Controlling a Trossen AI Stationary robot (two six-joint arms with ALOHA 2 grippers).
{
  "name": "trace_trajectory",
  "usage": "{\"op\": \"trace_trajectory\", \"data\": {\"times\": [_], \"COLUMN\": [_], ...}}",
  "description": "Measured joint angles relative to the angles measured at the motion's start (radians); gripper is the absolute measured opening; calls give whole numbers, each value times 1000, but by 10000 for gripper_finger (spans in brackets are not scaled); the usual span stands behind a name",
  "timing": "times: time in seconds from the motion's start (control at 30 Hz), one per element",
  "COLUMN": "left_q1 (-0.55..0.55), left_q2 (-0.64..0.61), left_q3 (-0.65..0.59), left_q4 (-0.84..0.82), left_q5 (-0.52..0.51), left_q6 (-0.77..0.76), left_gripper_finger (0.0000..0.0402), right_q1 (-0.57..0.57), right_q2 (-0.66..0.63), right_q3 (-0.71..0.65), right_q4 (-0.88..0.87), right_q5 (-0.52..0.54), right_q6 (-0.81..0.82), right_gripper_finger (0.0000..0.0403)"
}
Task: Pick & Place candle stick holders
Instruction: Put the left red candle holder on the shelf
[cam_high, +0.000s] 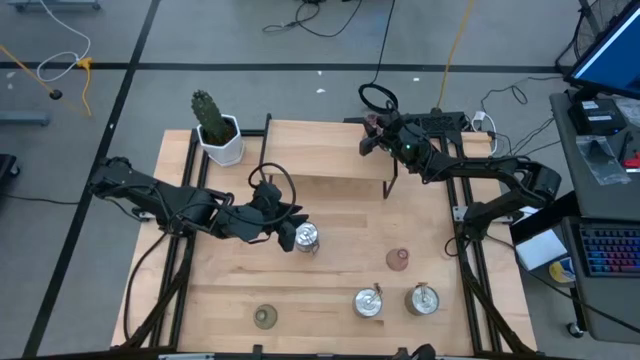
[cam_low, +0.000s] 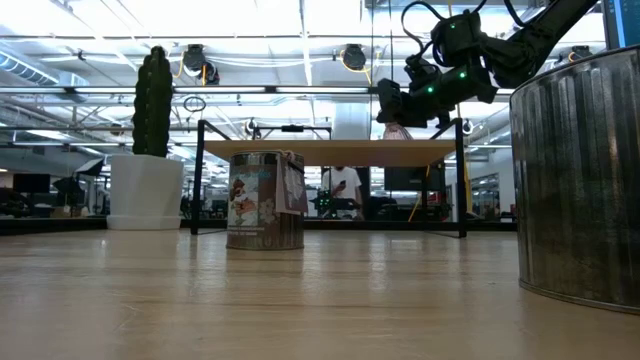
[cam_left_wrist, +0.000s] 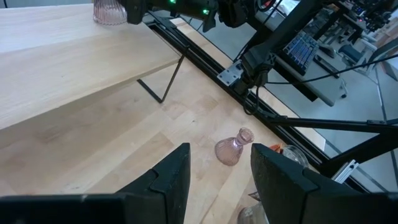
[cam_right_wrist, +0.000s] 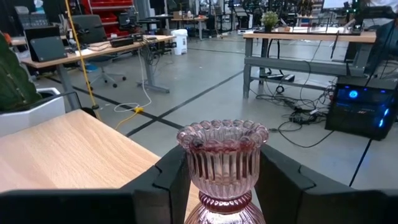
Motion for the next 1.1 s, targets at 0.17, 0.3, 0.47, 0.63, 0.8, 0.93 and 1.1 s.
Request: {"op": "trace_trajectory", "data": {"times": [0.17, 0.3, 0.47, 0.63, 0.8, 0.93, 1.1], "left_q1": [0, 0, 6, 6, 6, 6, 5], "left_q2": [0, 0, 0, 0, 0, 0, 0], "left_q3": [0, 0, 0, 0, 0, 0, 0], "left_q4": [0, 0, 0, 0, 0, 4, 7], "left_q5": [0, -1, -2, -3, -8, -7, -6], "left_q6": [0, 10, 10, 14, 10, 1, -1], "left_gripper_finger": [168, 168, 168, 168, 168, 168, 168], "right_q1": [3, 3, 3, 3, 3, 3, 3], "right_q2": [1, 1, 1, 1, 41, 64, 64], "right_q3": [0, 0, 0, 0, 0, 0, 0], "right_q4": [25, 53, 69, 81, 149, 191, 205], "right_q5": [-2, -14, -38, -50, -51, -51, -51], "right_q6": [28, 57, 78, 107, 124, 129, 66], "right_gripper_finger": [139, 138, 136, 138, 136, 138, 137]}}
